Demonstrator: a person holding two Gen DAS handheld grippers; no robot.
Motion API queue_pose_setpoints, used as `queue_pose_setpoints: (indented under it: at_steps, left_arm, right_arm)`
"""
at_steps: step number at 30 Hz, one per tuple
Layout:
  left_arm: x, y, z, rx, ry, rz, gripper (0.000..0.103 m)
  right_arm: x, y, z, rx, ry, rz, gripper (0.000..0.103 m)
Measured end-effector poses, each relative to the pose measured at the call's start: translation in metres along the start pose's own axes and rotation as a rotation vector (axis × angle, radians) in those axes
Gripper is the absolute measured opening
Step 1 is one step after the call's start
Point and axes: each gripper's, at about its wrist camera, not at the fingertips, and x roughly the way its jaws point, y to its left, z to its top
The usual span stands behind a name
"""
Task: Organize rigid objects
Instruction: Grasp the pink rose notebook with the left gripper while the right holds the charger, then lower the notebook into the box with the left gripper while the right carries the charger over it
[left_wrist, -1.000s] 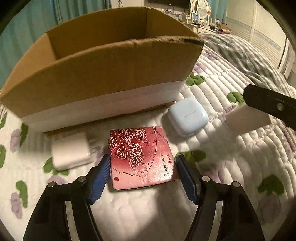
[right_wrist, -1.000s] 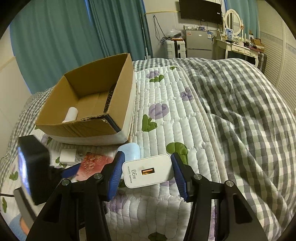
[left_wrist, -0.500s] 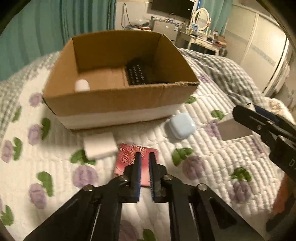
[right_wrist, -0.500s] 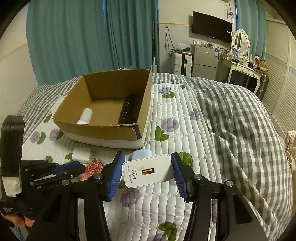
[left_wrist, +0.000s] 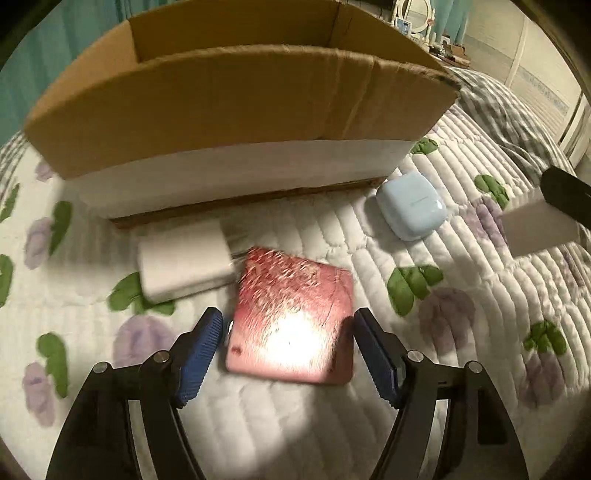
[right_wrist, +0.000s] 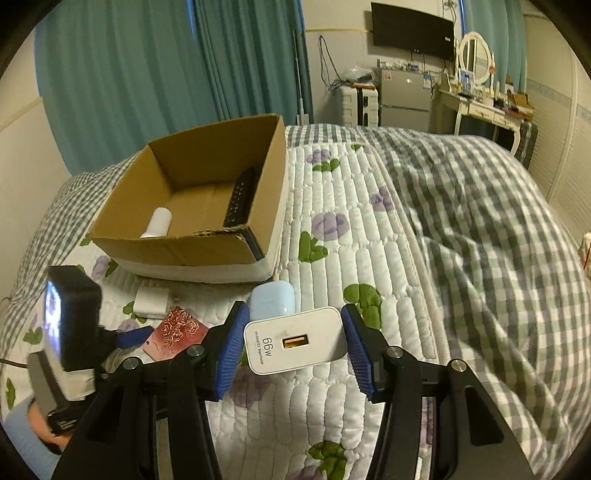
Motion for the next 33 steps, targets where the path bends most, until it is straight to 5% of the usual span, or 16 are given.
queue_pose_setpoints:
  at_steps: [8, 18, 25, 33]
  left_arm:
    - [0.001, -0.016, 0.005, 0.081, -0.031, 0.072, 0.070]
    - [-0.099, -0.010, 0.005, 0.057, -0.201, 0.081, 0.070]
    - [-0.161, 0.016, 0.073, -0.002, -0.334, 0.048, 0.070]
    - [-0.127, 0.053, 0.144, -0.055, -0.327, 0.116, 0.070]
  right_arm:
    - [0.002, -0.003, 0.000, 0.015, -0.002, 0.001, 0.051]
    - [-0.045, 0.016, 0.024, -0.050, -0.116, -0.016, 0.051]
    - [-0.073, 0.041, 0.092, -0.105, -0.236, 0.007, 0.051]
    - [-0.035, 0.065, 0.156, -0.130, -0.264, 0.058, 0.051]
